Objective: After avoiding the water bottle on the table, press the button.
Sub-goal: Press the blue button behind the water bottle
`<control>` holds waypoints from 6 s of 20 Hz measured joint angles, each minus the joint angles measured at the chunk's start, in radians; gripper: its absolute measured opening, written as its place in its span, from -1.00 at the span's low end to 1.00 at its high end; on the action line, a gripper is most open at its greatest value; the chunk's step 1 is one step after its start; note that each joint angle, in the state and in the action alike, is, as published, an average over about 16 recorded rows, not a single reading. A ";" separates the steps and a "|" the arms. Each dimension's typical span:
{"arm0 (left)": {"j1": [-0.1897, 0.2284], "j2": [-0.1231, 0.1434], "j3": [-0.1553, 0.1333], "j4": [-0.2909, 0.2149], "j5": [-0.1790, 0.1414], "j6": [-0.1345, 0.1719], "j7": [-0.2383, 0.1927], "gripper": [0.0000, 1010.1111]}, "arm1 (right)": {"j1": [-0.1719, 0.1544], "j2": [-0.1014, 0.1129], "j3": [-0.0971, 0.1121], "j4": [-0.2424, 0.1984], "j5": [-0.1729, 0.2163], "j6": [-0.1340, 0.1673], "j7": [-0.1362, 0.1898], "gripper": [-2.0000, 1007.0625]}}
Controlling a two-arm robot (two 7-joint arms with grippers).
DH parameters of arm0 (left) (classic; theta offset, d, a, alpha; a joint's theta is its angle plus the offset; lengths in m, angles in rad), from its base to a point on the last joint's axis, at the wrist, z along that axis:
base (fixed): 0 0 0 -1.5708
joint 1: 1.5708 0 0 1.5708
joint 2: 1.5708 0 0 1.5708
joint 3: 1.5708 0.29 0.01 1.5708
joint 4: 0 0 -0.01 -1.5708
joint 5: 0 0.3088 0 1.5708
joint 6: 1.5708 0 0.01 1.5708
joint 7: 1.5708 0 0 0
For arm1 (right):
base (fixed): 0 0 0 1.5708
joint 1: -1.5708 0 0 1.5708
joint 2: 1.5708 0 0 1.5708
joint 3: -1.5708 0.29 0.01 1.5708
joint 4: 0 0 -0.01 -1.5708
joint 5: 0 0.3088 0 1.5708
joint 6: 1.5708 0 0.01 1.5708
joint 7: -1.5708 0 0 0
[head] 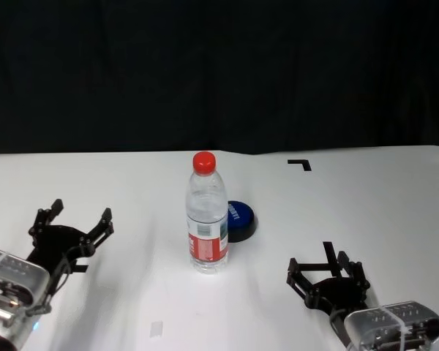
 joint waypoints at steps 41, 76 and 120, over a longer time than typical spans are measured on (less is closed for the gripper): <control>0.094 -0.018 -0.042 -0.059 0.014 0.019 0.015 1.00 | 0.000 0.000 0.000 0.000 0.000 0.000 0.000 0.99; 0.094 -0.016 -0.041 -0.059 0.014 0.020 0.011 1.00 | 0.022 -0.030 0.038 0.015 -0.019 0.009 0.036 0.99; 0.094 -0.016 -0.041 -0.059 0.014 0.020 0.012 1.00 | 0.148 -0.087 0.117 0.120 -0.099 0.027 0.176 0.99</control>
